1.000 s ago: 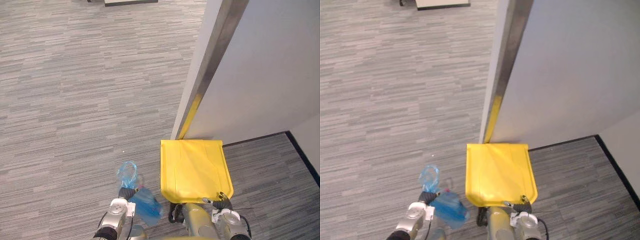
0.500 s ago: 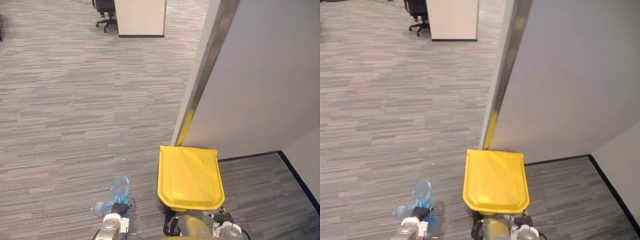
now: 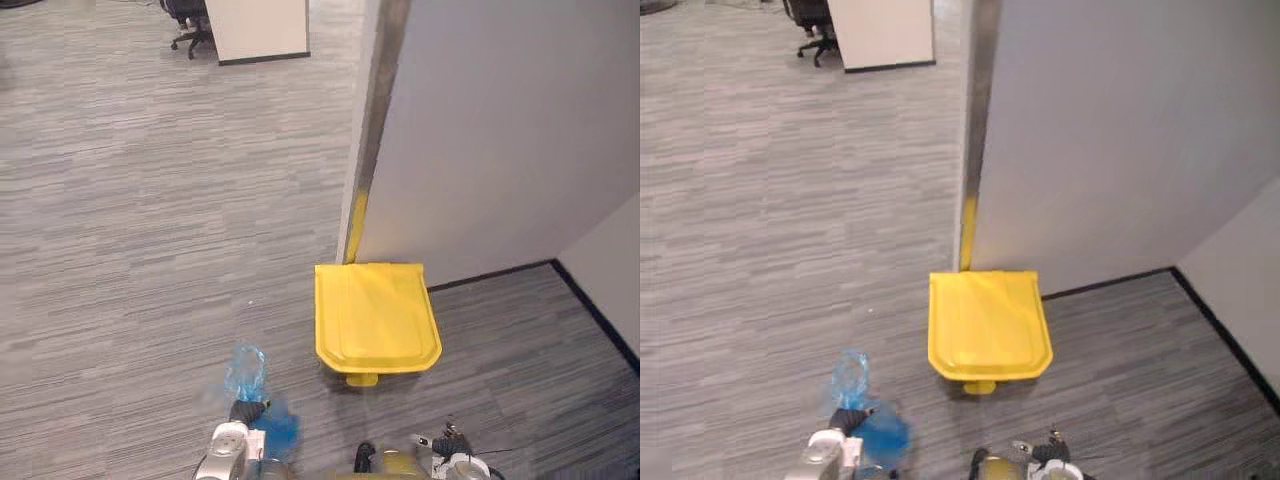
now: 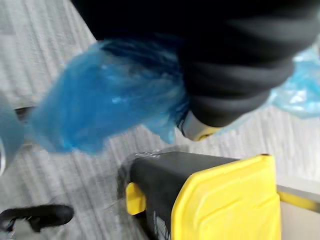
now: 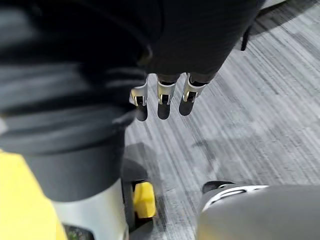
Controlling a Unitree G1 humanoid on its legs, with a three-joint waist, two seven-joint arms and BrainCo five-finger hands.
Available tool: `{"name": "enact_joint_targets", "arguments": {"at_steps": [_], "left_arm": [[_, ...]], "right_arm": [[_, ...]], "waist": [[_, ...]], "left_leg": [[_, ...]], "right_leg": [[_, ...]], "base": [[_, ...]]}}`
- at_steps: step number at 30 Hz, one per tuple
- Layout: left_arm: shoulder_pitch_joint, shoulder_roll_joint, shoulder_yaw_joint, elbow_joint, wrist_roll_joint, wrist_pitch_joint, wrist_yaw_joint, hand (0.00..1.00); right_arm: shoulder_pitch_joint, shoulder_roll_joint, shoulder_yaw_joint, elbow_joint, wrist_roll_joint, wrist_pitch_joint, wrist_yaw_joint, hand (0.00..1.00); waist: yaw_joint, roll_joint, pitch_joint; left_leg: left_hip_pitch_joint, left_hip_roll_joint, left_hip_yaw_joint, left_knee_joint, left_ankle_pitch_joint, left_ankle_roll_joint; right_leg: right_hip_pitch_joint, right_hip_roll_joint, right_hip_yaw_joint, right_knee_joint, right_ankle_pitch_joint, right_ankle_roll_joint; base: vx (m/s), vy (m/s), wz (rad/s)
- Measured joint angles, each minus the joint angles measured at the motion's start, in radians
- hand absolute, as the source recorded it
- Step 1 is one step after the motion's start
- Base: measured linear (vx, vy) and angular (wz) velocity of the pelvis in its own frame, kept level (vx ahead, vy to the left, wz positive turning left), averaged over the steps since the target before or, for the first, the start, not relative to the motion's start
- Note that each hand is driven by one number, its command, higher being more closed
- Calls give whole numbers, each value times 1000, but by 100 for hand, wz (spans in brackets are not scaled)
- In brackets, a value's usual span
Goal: Gather rubbish on tea table into small bin, then transfer packed bag to large trash can.
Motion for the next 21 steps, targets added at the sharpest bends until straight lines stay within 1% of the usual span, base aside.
{"name": "enact_joint_targets", "arguments": {"at_steps": [1,3,4,6,9,10,12,14,18,19,21], "left_arm": [[-1,0,0,0,0,0,0,100],[-4,1,-1,0,-2,-2,0,100],[-4,1,-1,0,-2,-2,0,100],[-4,1,-16,2,-18,-2,0,100],[-4,2,-27,12,-19,-2,0,100],[-4,2,-28,22,-18,-2,0,100],[-3,2,-31,32,-17,-2,-1,100],[-3,2,-31,33,-17,-2,0,100],[2,7,-31,51,-17,-1,0,100],[0,12,-31,51,-17,-1,1,100],[0,20,-31,51,-17,-1,1,100]], "right_arm": [[-1,0,0,0,0,0,-1,0],[0,-1,0,3,0,0,-13,0],[0,-1,0,4,0,0,-13,0],[-4,-1,0,6,1,-1,-17,0],[-2,2,0,15,1,-2,-17,0],[-2,5,-4,16,4,-3,-17,0],[-2,3,-6,16,2,-3,-17,0],[-1,3,-7,16,3,-3,-17,0],[-2,5,-7,17,1,-2,-17,0],[-2,5,-7,17,1,-2,-17,0],[-3,5,-6,17,1,-1,-17,0]], "waist": [[0,4,-2],[0,-1,2],[0,-2,2],[-2,-6,3],[-4,-2,6],[-10,1,7],[-19,3,5],[-20,3,5],[-19,2,6],[-19,2,6],[-19,1,6]], "left_leg": [[-1,2,-5,-1,4,-5],[-3,6,-19,1,11,-11],[-3,5,-19,1,11,-11],[-4,-4,-15,2,15,-5],[-3,-13,-13,-3,18,-1],[-2,-17,-15,-11,21,2],[9,-30,-18,-50,39,7],[17,-35,-15,-69,46,9],[37,-39,5,-74,46,9],[40,-41,10,-72,42,10],[43,-42,17,-64,33,12]], "right_leg": [[7,3,-3,-12,8,-1],[37,14,-15,-64,44,-2],[37,14,-15,-66,45,-3],[39,7,-9,-88,60,8],[44,0,-2,-109,75,21],[53,-3,-3,-121,81,27],[58,-10,-6,-144,90,36],[63,-11,-3,-158,97,44],[72,-8,20,-175,112,38],[71,-9,27,-175,118,32],[71,-9,38,-171,119,31]], "base": [[-58,-38,6],[-85,-7,14],[-87,20,3],[-77,52,-6],[-77,58,-7],[-60,36,2],[-55,44,7],[-3,27,0],[52,23,-15],[48,24,-12],[53,42,-15]]}}
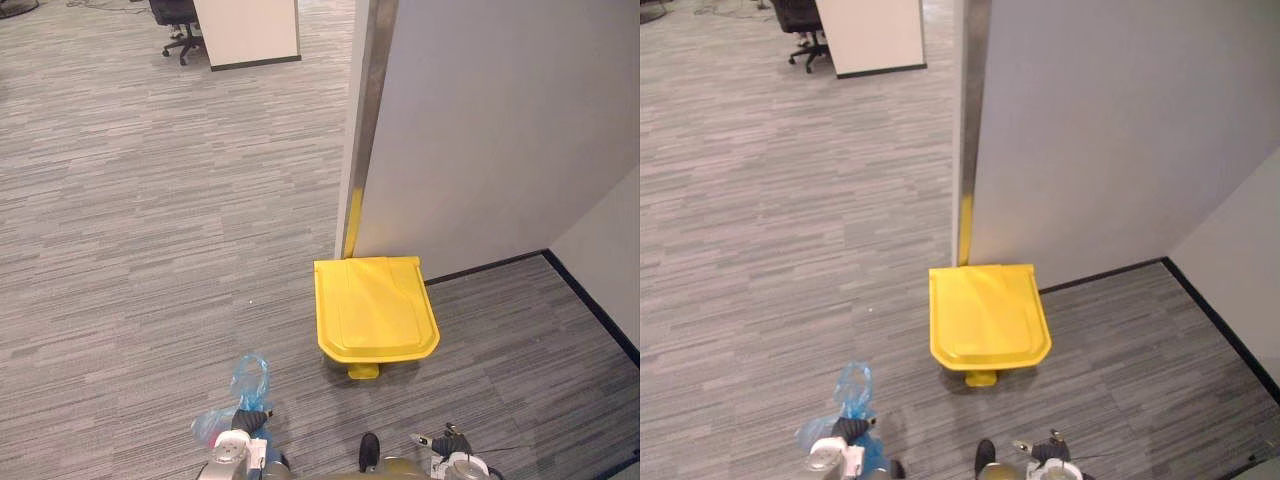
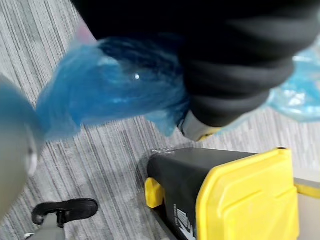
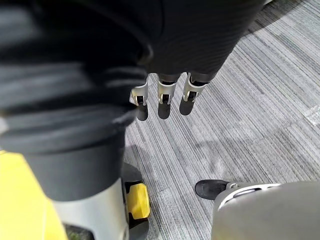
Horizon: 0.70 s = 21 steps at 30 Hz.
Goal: Gather rubbish on tea table into small bin, then transfer packed bag to large trash can.
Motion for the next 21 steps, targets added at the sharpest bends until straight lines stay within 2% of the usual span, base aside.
{"name": "enact_joint_targets", "arguments": {"at_steps": [1,3,4,5,7,8,9,10,11,12,13,14,15,16,17,20,21], "left_arm": [[0,5,1,0,0,0,1,100],[-2,12,1,-4,0,0,1,100],[-4,14,1,-4,0,0,1,100],[-4,15,0,-4,0,0,1,100],[-10,20,2,-5,0,0,3,100],[-7,19,2,-6,0,1,3,100],[-13,23,7,-6,0,1,8,100],[-15,24,11,-6,0,1,12,100],[-16,24,11,-6,0,0,15,100],[-17,19,11,-10,0,-1,15,100],[-17,18,11,-13,0,-1,15,100],[-18,19,13,-15,0,-2,15,100],[-25,6,17,-10,0,0,15,100],[-44,-21,22,-11,0,-2,15,100],[-60,-34,22,-12,0,-3,14,100],[-110,-49,23,-28,1,-3,13,100],[-117,-49,38,-45,3,-4,11,100]], "right_arm": [[-4,-1,0,0,0,0,0,0],[-12,-1,1,0,0,1,0,0],[-19,-1,1,0,0,1,0,0],[-20,-1,1,0,1,1,0,0],[-47,0,-3,-3,6,0,2,0],[-53,-1,-2,-3,7,0,1,0],[-55,0,-2,-8,7,0,1,0],[-55,3,-2,-12,6,1,0,0],[-56,11,-3,-25,6,5,0,0],[-56,18,-2,-42,1,11,-3,0],[-57,23,-2,-46,0,10,-5,0],[-58,32,-1,-46,-1,11,-11,0],[-59,28,-3,-49,-1,10,-11,0],[-77,20,-2,-65,-3,11,-14,0],[-83,21,-4,-81,-2,11,-17,0],[-77,30,-4,-113,-2,10,-17,0],[-67,33,-3,-124,-2,10,-14,0]], "waist": [[0,0,1],[0,-10,13],[-3,-18,24],[-4,-20,28],[-15,-26,63],[-17,-19,71],[-16,-29,83],[-12,-32,86],[-10,-35,88],[-11,-44,96],[-9,-52,102],[-3,-77,115],[-4,-70,124],[-2,-32,143],[-4,-15,156],[-6,-18,165],[2,-23,163]], "left_leg": [[-3,0,6,19,-17,4],[-9,-7,19,83,-62,12],[-7,-14,22,115,-90,21],[-3,-18,22,120,-94,22],[40,-21,26,119,-119,50],[48,-14,25,129,-131,52],[62,1,27,159,-160,55],[65,6,27,174,-174,57],[67,19,32,203,-198,50],[66,26,44,241,-224,38],[68,25,50,269,-241,28],[78,13,60,333,-287,-3],[79,25,56,385,-323,-18],[78,53,54,407,-343,-24],[78,59,47,401,-353,-21],[81,74,1,379,-371,-20],[85,92,-23,369,-378,-28]], "right_leg": [[-12,-3,10,29,-10,8],[-67,-24,39,175,-84,24],[-92,-44,54,259,-118,54],[-96,-49,55,280,-124,63],[-170,-78,55,453,-142,138],[-190,-77,50,467,-157,126],[-218,-75,27,448,-161,113],[-235,-74,16,431,-149,108],[-267,-69,-4,351,-98,99],[-280,-67,-36,224,-36,92],[-277,-69,-48,179,-28,92],[-274,-74,-57,129,-54,106],[-276,-69,-47,150,-5,94],[-282,-49,-58,176,-7,96],[-282,-41,-60,181,-7,95],[-295,-20,-67,230,3,69],[-307,-9,-75,271,-29,44]], "base": [[41,68,-23],[22,97,-22],[5,81,-11],[-1,92,-7],[-28,95,-5],[-10,74,-7],[32,38,-6],[112,-10,-6],[163,-49,-1],[171,-72,-3],[208,-118,-12],[235,-134,-17],[299,-142,-31],[245,-110,-16],[208,-135,-1],[102,-122,27],[98,-162,24]]}}
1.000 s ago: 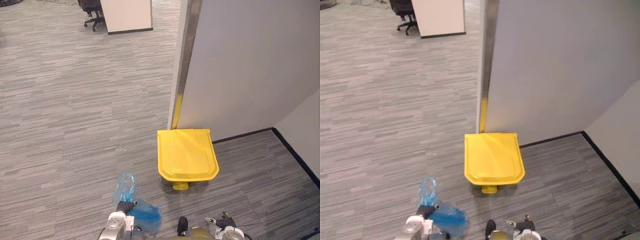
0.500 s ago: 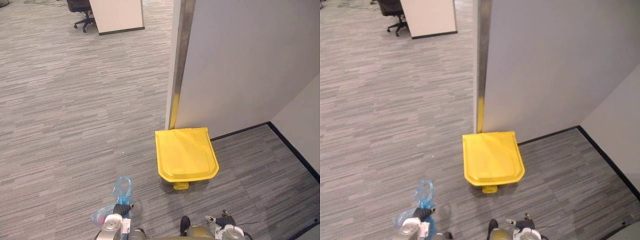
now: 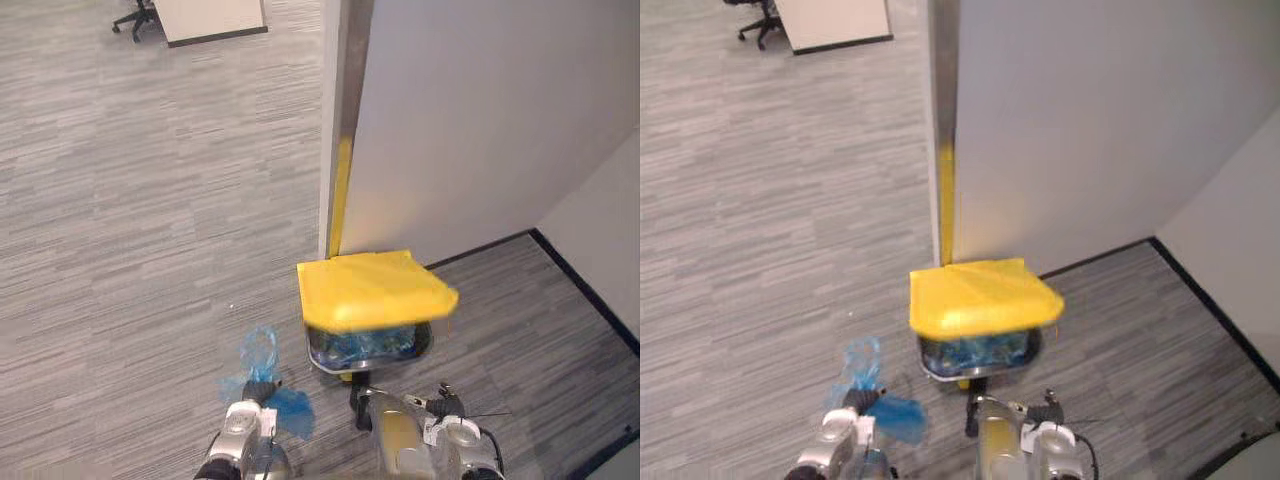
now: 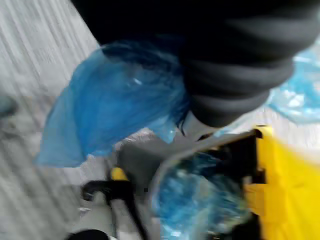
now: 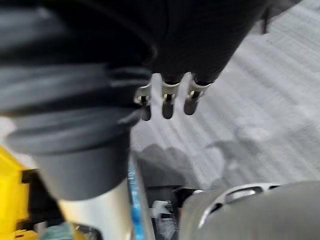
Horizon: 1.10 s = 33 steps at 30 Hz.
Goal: Gather rubbish on tea table into small bin, then transfer packed bag to large trash can.
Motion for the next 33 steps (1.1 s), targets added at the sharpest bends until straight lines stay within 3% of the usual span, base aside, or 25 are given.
{"name": "enact_joint_targets", "arguments": {"at_steps": [2,7,10,12,17,19,20,21,22,24,26,33], "left_arm": [[-1,1,12,-5,1,1,0,100],[1,-4,11,-5,21,2,-12,100],[-2,-18,11,-8,32,1,-15,100],[-20,-19,11,-22,37,1,-16,100],[-40,3,9,-73,34,-21,-11,100],[-46,35,-27,-114,25,-32,-8,100],[-50,54,-46,-136,15,-37,-6,100],[-49,61,-59,-155,4,-40,-6,100],[-39,87,-74,-163,-21,-40,-7,100],[-12,92,-78,-198,-54,-45,-6,100],[-11,97,-90,-226,-82,-47,-8,100],[7,133,-166,-420,-152,-67,-20,100]], "right_arm": [[4,7,-5,-6,0,0,1,0],[7,26,9,-44,-1,1,9,0],[-7,6,87,-60,-10,2,15,0],[-71,-1,170,-78,-28,3,17,0],[-231,-38,245,-149,-29,-11,15,0],[-310,-80,249,-157,-25,-19,11,0],[-348,-107,250,-149,-24,-20,7,0],[-392,-138,249,-135,-22,-20,2,0],[-433,-177,248,-103,-12,-11,-1,0],[-509,-219,247,-57,7,-8,-3,0],[-562,-254,246,-38,23,-7,-6,0],[-685,-359,246,-24,129,-1,-25,0]], "waist": [[6,-5,-3],[11,23,-27],[24,42,-61],[33,42,-61],[51,46,-74],[52,47,-74],[56,47,-74],[64,48,-69],[49,26,-70],[71,25,-66],[71,23,-64],[50,-6,-28]], "left_leg": [[7,5,-12,-14,-2,-4],[9,27,-60,-94,28,-44],[-29,27,-96,-115,58,-46],[-65,14,-128,-131,123,-52],[-118,30,-175,-162,159,-67],[-169,47,-203,-170,153,-56],[-195,57,-215,-182,135,-4],[-222,76,-238,-191,120,44],[-229,45,-275,-210,134,24],[-240,25,-285,-188,148,1],[-288,4,-286,-135,157,13],[-326,4,-305,-127,161,-4]], "right_leg": [[-15,8,-1,41,-38,-15],[-76,27,-20,130,-129,-7],[-114,18,-38,151,-139,-20],[-127,-6,-33,144,-137,-23],[-154,-8,-60,121,-119,-33],[-171,0,-98,91,-121,25],[-176,15,-99,52,-126,77],[-199,41,-52,61,-106,76],[-205,62,84,108,-123,13],[-193,70,78,42,-90,19],[-181,74,74,-15,-48,17],[-87,79,70,-234,75,41]], "base": [[82,-92,13],[125,-25,8],[126,-24,25],[79,-46,42],[-37,-105,28],[-123,-148,53],[-120,-131,40],[-165,-203,74],[-109,-145,54],[-93,-51,1],[-129,-9,-4],[-105,22,12]]}}
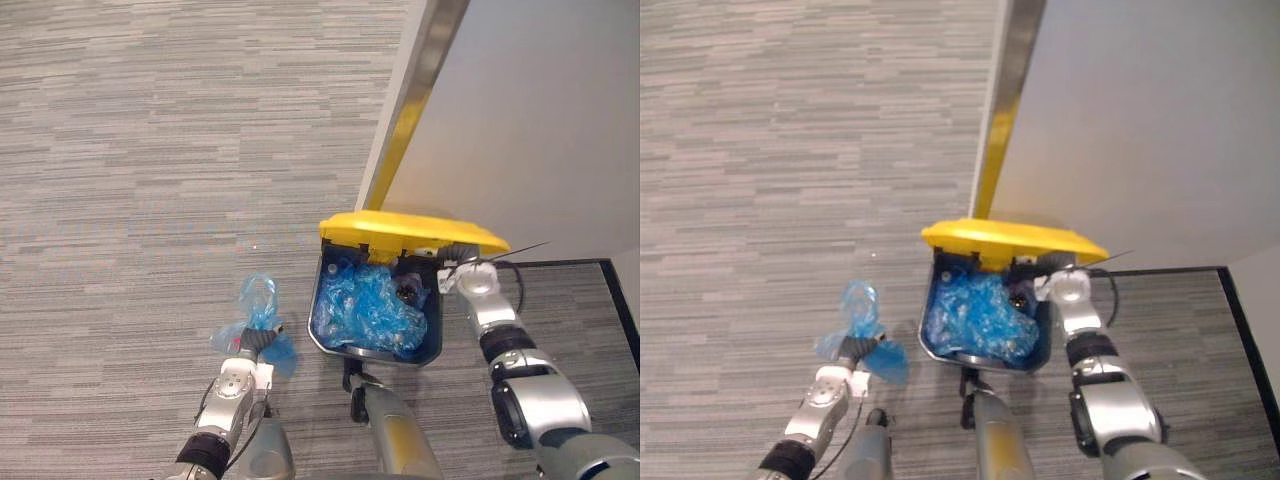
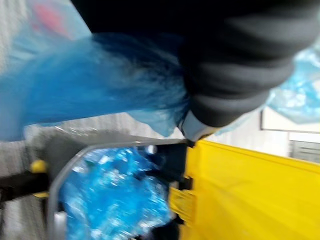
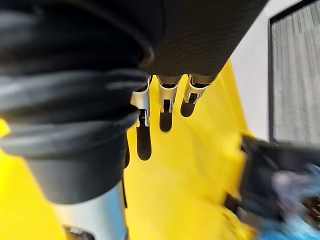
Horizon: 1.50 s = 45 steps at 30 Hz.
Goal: Gather rubbish on tea table into small bin, then transfer packed bag to large trash can.
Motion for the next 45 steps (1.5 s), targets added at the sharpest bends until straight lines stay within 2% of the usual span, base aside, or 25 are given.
{"name": "enact_joint_targets", "arguments": {"at_steps": [2,6,10,14,21,25,28,33,37,41,45], "left_arm": [[19,28,-28,-79,-32,-1,-7,100],[16,37,-82,-175,-78,-9,-21,100],[-15,35,-220,-315,-140,-24,-67,100],[-83,28,-358,-388,-162,-31,-89,100],[-270,-83,-535,-487,-214,-49,-98,100],[-336,-119,-570,-498,-215,-62,-92,100],[-357,-147,-579,-498,-204,-63,-55,100],[-374,-151,-566,-469,-162,-64,-14,100],[-390,-152,-523,-302,-100,-59,-4,100],[-449,-140,-487,-136,15,-24,27,100],[-531,-140,-487,4,112,12,32,100]], "right_arm": [[-21,-2,0,0,28,2,-3,0],[-24,-2,0,1,48,2,1,0],[-27,-2,0,1,68,0,2,0],[-34,-2,0,-3,69,0,2,0],[-55,17,2,-58,88,16,11,0],[-60,46,2,-96,89,21,11,0],[-97,56,3,-96,89,24,10,0],[-112,67,10,-131,88,25,4,0],[-112,64,12,-181,87,24,2,0],[-110,42,12,-290,86,23,-13,0],[-109,34,19,-339,87,18,-19,0]], "waist": [[-1,-4,3],[-3,-3,8],[-10,-4,29],[-11,-14,46],[-7,-15,51],[-12,-17,64],[-9,-18,67],[-16,-20,68],[-29,-21,74],[-50,-41,104],[-57,-42,122]], "left_leg": [[-14,0,-2,6,7,-13],[-16,7,-1,30,5,-26],[-24,6,3,76,-12,-53],[-25,-6,10,95,-20,-49],[-15,-20,55,120,-35,-37],[-5,-25,69,120,-36,-34],[-11,-30,90,120,-42,-24],[-36,-28,94,119,-41,-25],[-75,-14,92,132,-41,-25],[-163,1,88,184,-48,-36],[-216,12,88,222,-55,-48]], "right_leg": [[3,2,2,-29,26,0],[12,11,8,-36,36,-1],[24,12,15,-36,42,-3],[29,3,27,-36,51,1],[29,-4,68,-31,69,-20],[26,-6,82,-18,69,-21],[0,-8,101,-1,63,-19],[-37,-6,103,13,55,-13],[-66,-3,96,13,56,-13],[-130,1,84,23,62,-13],[-169,3,75,33,71,-17]], "base": [[-24,5,4],[19,24,-7],[31,62,-4],[24,75,-3],[42,53,-13],[21,0,-13],[2,-26,-15],[10,-53,-3],[13,-66,3],[-11,-66,5],[25,-41,1]]}}
